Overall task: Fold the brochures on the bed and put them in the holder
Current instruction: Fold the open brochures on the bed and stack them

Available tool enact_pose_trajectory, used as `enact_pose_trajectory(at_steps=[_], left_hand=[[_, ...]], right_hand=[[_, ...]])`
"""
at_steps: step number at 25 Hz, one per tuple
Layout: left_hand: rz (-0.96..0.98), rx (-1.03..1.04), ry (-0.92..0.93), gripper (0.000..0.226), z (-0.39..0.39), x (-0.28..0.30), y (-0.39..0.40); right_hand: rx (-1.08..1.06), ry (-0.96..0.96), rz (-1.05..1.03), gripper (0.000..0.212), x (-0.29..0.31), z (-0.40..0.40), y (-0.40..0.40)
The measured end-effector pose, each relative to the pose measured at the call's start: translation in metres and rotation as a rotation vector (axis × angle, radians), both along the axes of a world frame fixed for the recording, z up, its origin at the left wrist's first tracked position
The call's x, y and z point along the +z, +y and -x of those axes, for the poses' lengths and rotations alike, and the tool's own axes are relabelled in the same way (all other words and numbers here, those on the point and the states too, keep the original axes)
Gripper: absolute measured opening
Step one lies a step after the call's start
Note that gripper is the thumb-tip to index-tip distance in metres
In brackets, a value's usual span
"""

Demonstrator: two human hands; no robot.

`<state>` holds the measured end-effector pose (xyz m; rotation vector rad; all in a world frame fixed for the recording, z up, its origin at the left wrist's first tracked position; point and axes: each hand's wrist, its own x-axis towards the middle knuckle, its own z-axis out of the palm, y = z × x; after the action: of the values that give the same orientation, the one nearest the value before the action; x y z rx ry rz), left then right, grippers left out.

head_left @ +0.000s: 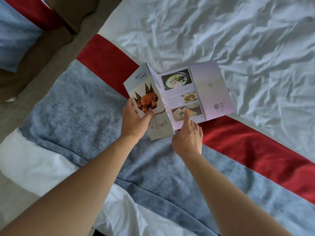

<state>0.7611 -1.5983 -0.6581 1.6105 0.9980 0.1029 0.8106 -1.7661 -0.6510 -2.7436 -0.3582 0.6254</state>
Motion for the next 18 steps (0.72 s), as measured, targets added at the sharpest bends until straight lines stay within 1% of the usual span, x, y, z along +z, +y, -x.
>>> enact_pose_trajectory(at_steps=[3, 5, 8, 9, 11, 13, 14, 16, 18], left_hand=[[0.0, 0.0, -0.04, 0.045, -0.021, -0.002, -0.012], [0.012, -0.008, -0.023, 0.051, -0.036, -0.003, -0.022], [0.032, -0.064, 0.071, 0.089, -0.055, -0.009, -0.034], [0.026, -0.083, 0.097, 0.092, -0.062, -0.013, -0.037], [0.002, -0.106, 0.12, 0.082, -0.076, -0.019, -0.04], [-0.027, -0.115, 0.118, 0.06, -0.089, -0.024, -0.042], [-0.052, -0.118, 0.118, 0.053, -0.094, -0.027, -0.044], [-0.14, -0.151, 0.146, 0.056, -0.1, -0.03, -0.047], [-0.233, -0.197, 0.175, 0.058, -0.103, -0.032, -0.05]], right_hand=[[-0.087, -0.108, 0.026, 0.081, 0.003, -0.023, -0.025], [-0.138, -0.137, 0.035, 0.076, 0.001, -0.04, -0.038], [-0.183, -0.132, 0.043, 0.069, -0.005, -0.062, -0.048], [-0.192, -0.129, 0.049, 0.067, -0.008, -0.07, -0.05], [-0.194, -0.13, 0.061, 0.065, -0.014, -0.082, -0.053], [-0.21, -0.134, 0.048, 0.062, -0.019, -0.094, -0.056], [-0.224, -0.137, 0.032, 0.059, -0.022, -0.1, -0.057], [-0.272, -0.152, -0.02, 0.05, -0.026, -0.108, -0.06], [-0.349, -0.171, -0.077, 0.048, -0.027, -0.112, -0.062]])
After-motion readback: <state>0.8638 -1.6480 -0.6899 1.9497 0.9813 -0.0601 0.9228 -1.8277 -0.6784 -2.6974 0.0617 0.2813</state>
